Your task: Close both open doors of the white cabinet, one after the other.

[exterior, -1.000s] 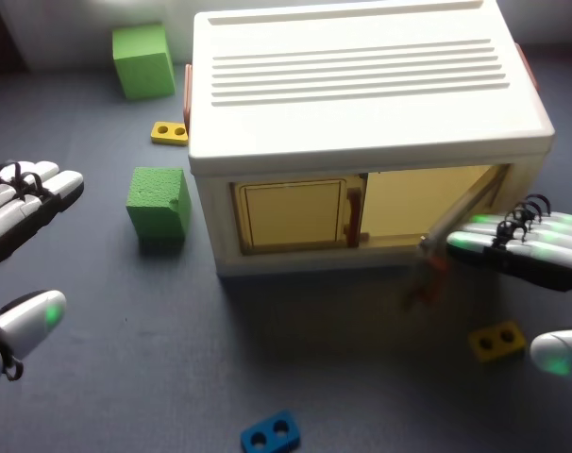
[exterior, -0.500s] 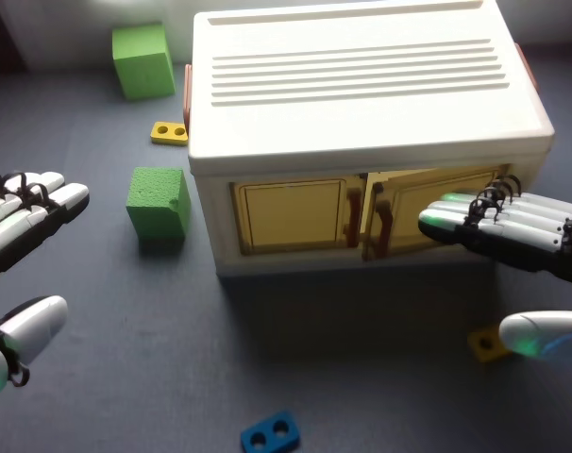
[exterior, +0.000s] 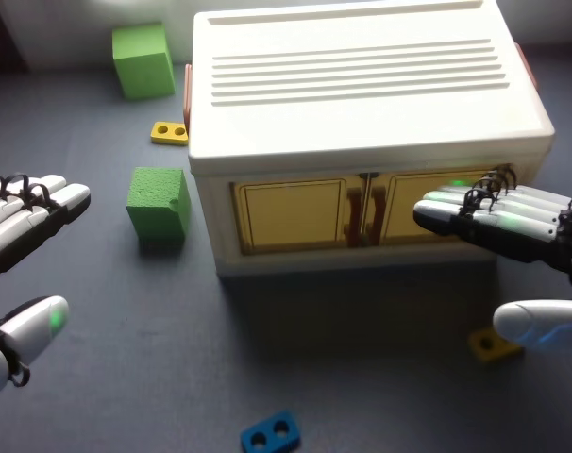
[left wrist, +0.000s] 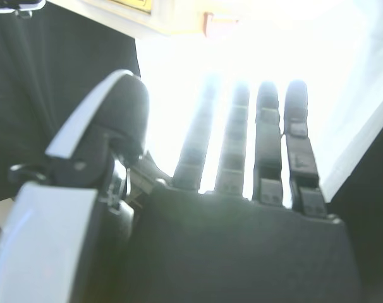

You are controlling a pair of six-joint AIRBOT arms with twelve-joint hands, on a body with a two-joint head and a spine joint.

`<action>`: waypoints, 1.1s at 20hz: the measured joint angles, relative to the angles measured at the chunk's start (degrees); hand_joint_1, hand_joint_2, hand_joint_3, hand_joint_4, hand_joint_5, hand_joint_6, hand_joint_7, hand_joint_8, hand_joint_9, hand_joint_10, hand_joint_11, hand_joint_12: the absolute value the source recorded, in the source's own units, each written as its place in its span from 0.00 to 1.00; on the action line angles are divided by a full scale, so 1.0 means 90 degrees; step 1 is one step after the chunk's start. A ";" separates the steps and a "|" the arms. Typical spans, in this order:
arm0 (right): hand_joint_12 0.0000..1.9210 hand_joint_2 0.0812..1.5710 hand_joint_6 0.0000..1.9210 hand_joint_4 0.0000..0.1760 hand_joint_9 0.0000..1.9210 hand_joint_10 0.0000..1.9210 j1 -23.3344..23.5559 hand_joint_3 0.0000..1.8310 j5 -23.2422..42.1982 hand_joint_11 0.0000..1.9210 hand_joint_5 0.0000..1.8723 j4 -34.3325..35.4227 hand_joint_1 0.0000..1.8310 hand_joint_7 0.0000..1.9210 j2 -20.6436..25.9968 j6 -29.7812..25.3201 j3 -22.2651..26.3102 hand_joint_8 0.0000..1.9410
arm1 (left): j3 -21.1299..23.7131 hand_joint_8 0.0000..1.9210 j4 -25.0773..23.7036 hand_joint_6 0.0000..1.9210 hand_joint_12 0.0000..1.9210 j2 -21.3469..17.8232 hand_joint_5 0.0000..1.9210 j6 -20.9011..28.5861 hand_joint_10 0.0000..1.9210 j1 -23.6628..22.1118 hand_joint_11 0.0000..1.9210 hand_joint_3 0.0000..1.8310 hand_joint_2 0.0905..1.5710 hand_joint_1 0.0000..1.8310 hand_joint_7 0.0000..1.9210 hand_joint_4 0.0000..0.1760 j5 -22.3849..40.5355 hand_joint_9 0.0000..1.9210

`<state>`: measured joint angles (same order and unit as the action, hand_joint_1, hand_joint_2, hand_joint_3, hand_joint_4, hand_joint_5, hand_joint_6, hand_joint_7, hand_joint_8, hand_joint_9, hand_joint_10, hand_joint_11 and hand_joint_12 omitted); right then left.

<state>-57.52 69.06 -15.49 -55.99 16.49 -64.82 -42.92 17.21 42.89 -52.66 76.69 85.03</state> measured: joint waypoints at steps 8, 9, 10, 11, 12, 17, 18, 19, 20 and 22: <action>0.02 0.95 0.01 0.22 0.06 0.01 -0.0908 0.00 0.0882 0.08 0.07 0.0811 0.00 0.07 0.0644 -0.0333 0.0202 0.01 | -0.0070 0.00 0.0114 0.00 0.15 0.0124 0.03 0.0007 0.00 -0.0022 0.00 0.03 1.00 0.00 0.00 0.00 0.0464 0.00; 0.01 0.95 0.00 0.00 0.03 0.00 -0.0952 0.00 0.1122 0.05 0.07 0.0974 0.00 0.06 0.0665 -0.0444 0.0187 0.00 | -0.0102 0.00 0.0197 0.00 0.14 0.0180 0.01 0.0005 0.00 -0.0095 0.00 0.04 1.00 0.00 0.00 0.00 0.0495 0.00; 0.01 0.95 0.00 0.00 0.03 0.00 -0.0974 0.00 0.1341 0.05 0.07 0.1037 0.00 0.06 0.0678 -0.0503 0.0180 0.00 | -0.0141 0.00 0.0211 0.00 0.14 0.0204 0.01 0.0005 0.00 -0.0153 0.00 0.04 1.00 0.00 0.00 0.00 0.0534 0.00; 0.01 0.92 0.00 0.04 0.07 0.00 -0.0979 0.00 0.1549 0.07 0.11 0.1032 0.02 0.09 0.0707 -0.0522 0.0182 0.00 | -0.0168 0.00 0.0219 0.00 0.14 0.0214 0.01 0.0010 0.00 -0.0202 0.00 0.09 1.00 0.00 0.00 0.00 0.0607 0.00; 0.01 0.93 0.00 0.03 0.07 0.00 -0.0981 0.00 0.1727 0.08 0.11 0.1081 0.07 0.09 0.0709 -0.0522 0.0180 0.00 | -0.0172 0.00 0.0216 0.00 0.03 0.0214 0.00 0.0015 0.00 -0.0238 0.00 0.07 1.00 0.00 0.00 0.00 0.0673 0.00; 0.01 0.87 0.00 0.22 0.02 0.00 -0.1013 0.00 0.2455 0.03 0.11 0.1919 0.25 0.05 0.0678 -0.0306 -0.0083 0.00 | -0.0442 0.00 0.0109 0.00 0.00 0.0316 0.00 0.0192 0.00 -0.0658 0.00 0.00 0.96 0.00 0.00 0.00 0.0770 0.00; 0.01 0.85 0.00 0.10 0.04 0.00 -0.1013 0.00 0.2586 0.05 0.12 0.2142 0.34 0.05 0.0622 -0.0308 -0.0165 0.00 | -0.0512 0.00 0.0058 0.00 0.00 0.0357 0.00 0.0216 0.00 -0.0767 0.00 0.05 0.99 0.00 0.00 0.00 0.0767 0.00; 0.01 0.82 0.00 0.00 0.06 0.00 -0.1013 0.00 0.2696 0.08 0.13 0.2361 0.42 0.08 0.0571 -0.0306 -0.0214 0.00 | -0.0573 0.00 -0.0005 0.00 0.00 0.0376 0.00 0.0243 0.00 -0.0903 0.00 0.08 1.00 0.06 0.00 0.00 0.0753 0.00; 0.01 0.81 0.00 0.00 0.08 0.00 -0.1010 0.00 0.2718 0.09 0.13 0.2438 0.46 0.09 0.0561 -0.0306 -0.0228 0.00 | -0.0636 0.00 -0.0104 0.00 0.00 0.0381 0.00 0.0313 0.00 -0.1037 0.00 0.09 1.00 0.08 0.00 0.00 0.0758 0.00; 0.01 0.80 0.00 0.00 0.08 0.00 -0.0833 0.00 0.2727 0.09 0.12 0.2356 0.53 0.10 0.0508 -0.0279 -0.0274 0.00 | -0.0767 0.00 -0.0257 0.00 0.00 0.0391 0.00 0.0413 0.00 -0.1231 0.00 0.03 1.00 0.17 0.00 0.00 0.0801 0.00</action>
<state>-65.01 93.60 5.72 -51.42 13.98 -67.29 -49.82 14.90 46.41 -48.95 65.60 92.25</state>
